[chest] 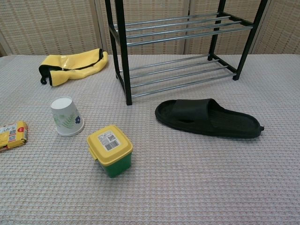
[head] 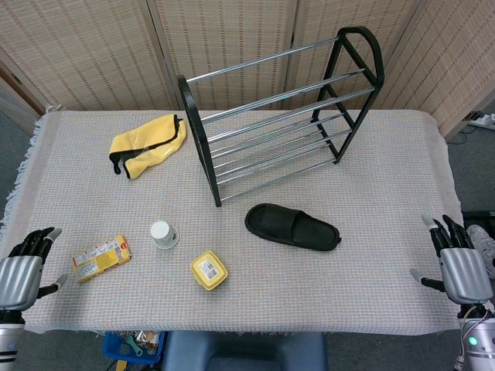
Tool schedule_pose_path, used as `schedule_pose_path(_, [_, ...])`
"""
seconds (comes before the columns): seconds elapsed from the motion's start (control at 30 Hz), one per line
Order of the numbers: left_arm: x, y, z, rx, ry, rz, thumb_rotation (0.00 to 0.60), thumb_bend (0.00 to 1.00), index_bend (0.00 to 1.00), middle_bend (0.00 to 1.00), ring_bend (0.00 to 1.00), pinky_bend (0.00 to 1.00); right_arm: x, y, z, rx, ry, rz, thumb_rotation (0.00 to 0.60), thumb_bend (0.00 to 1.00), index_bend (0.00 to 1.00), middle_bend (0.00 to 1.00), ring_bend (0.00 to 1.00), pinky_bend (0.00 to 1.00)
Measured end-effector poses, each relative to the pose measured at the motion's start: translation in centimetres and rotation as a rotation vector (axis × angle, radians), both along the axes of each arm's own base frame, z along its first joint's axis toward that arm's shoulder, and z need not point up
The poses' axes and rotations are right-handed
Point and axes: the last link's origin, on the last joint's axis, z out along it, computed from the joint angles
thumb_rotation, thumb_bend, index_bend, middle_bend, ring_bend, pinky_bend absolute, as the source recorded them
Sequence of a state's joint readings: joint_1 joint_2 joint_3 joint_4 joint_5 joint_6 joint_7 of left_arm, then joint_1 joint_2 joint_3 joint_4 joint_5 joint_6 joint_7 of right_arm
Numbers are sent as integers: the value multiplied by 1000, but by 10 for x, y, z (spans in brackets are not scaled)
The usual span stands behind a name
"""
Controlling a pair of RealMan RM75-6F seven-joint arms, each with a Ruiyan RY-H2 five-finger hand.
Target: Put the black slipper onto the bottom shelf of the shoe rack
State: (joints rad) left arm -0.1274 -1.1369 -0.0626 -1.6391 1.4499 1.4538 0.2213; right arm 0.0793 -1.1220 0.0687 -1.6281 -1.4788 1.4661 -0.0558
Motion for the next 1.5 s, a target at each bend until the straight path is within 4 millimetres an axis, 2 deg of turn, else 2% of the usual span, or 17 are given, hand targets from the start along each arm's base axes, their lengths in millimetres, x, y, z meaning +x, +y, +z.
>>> schedule_pose_path(0.43, [0,-1,0,13,1,0,600,199,165,163,148,319,-1,0,1,2,-3,-20,600,111,0,124,0,87])
schedule_pose_path(0.73, [-4,-2,-2,2,-2,12,600,200,165,163,149,319,9,-12,-21,92,17,-14,600,107,0,124,0,87])
schedule_pose_path(1.03, [-11,-5,-4,-9,2,41,600,200,167,164,151,318,29,-41,-49,184,-1,-22,600,101,0,121,0,89])
schedule_pose_path(1.33, [-17,-10,-5,-20,-7,62,600,200,168,163,152,319,58,-82,-77,267,-45,-48,600,101,0,121,0,91])
schedule_pose_path(1.5, [-20,-13,-6,-26,-9,72,600,200,169,164,152,318,79,-104,-100,317,-87,-64,600,101,0,120,0,91])
